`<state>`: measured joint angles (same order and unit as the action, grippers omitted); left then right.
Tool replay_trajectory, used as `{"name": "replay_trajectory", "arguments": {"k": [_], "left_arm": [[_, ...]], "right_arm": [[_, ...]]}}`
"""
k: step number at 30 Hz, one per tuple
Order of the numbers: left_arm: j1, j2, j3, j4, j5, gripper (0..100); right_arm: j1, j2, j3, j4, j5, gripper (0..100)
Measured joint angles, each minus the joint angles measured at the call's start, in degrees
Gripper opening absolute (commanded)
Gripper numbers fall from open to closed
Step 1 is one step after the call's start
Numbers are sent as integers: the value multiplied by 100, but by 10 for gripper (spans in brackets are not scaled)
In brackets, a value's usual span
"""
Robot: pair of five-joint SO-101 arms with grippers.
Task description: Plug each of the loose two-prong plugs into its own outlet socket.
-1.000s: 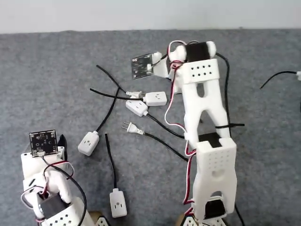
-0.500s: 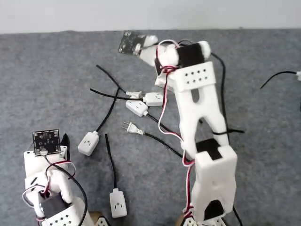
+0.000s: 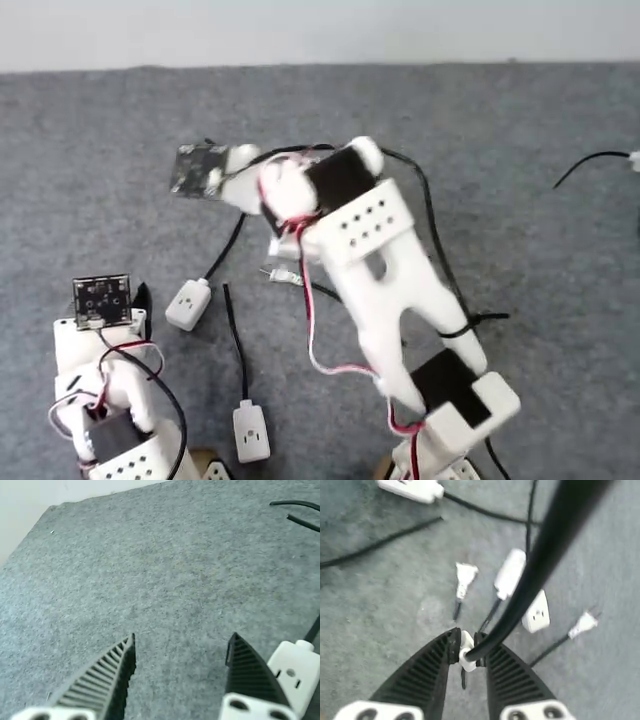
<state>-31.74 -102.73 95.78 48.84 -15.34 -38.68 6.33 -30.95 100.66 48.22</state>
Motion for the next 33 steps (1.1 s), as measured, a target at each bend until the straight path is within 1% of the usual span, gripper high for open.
{"name": "replay_trajectory", "arguments": {"k": [3, 7, 10, 14, 19, 25, 33], "left_arm": [[0, 0, 0, 0, 0, 281], [0, 0, 0, 0, 0, 281], [0, 0, 0, 0, 0, 281], [-9, 0, 0, 0, 0, 281], [9, 0, 0, 0, 0, 281], [0, 0, 0, 0, 0, 281], [9, 0, 0, 0, 0, 281]], "right_arm": [[-123, -18, 211, -141, 0, 9], [-141, 202, 668, -853, -26, 9], [-123, 492, 985, -1468, -211, 9], [-105, 914, 1213, -2154, -211, 9], [62, 1477, 1213, -2875, 264, 9], [431, 2057, 1213, -3763, 352, 9], [501, 2127, 1213, -3974, 651, 9]]}}
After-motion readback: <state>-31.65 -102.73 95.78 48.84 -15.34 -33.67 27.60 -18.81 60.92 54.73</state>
